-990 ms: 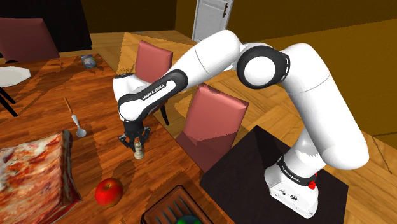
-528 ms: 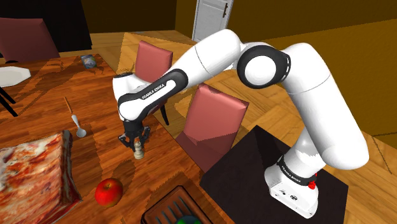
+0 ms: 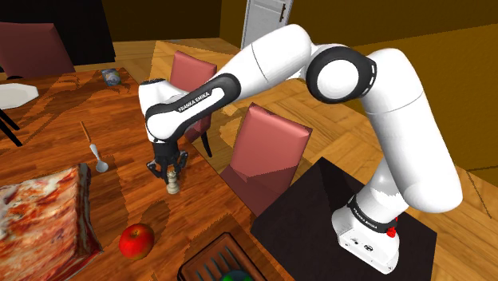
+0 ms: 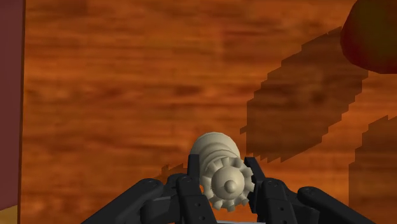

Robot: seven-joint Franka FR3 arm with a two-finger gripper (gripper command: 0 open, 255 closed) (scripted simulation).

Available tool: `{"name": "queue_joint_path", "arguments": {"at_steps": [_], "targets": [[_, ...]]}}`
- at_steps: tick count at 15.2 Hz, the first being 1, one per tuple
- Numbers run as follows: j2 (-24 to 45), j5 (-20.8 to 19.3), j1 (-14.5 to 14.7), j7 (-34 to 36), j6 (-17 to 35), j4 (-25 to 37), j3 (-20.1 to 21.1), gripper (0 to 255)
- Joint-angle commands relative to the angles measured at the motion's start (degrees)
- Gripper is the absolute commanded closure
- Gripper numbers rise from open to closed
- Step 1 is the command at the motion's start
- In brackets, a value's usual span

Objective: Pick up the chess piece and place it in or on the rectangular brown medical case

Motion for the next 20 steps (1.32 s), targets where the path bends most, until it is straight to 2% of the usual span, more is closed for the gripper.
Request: {"name": "queue_joint_path", "arguments": {"at_steps": [1, 20], "targets": [[-1.3, 0.1, -0.1, 0.1, -0.8, -0.5, 0.1, 255], [-9.9, 1.2, -1.0, 0.9, -10.2, 0.5, 1.2, 255]]}}
